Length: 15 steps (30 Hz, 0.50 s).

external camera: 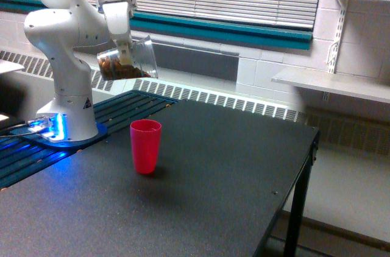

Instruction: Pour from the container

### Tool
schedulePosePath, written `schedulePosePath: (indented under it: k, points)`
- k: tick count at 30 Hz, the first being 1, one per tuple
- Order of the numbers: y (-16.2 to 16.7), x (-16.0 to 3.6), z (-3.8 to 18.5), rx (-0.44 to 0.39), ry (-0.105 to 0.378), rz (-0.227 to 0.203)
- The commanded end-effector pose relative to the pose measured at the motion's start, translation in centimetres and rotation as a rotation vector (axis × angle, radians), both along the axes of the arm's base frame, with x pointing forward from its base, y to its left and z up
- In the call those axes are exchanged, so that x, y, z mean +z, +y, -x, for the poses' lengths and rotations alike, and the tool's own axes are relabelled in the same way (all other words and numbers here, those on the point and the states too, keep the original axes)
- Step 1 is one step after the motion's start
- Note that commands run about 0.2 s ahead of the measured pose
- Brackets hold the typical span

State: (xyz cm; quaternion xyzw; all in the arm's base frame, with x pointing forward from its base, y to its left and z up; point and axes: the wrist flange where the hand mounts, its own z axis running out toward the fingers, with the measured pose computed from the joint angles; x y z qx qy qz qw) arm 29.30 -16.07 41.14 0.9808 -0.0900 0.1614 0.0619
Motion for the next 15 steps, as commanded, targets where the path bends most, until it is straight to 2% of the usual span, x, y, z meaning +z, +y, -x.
schedulePosePath:
  k: [1, 15]
  points:
    - [-0.2, -0.3, 0.9, 0.011, 0.012, 0.017]
    - [0.3, -2.4, 3.6, 0.015, 0.053, 0.017]
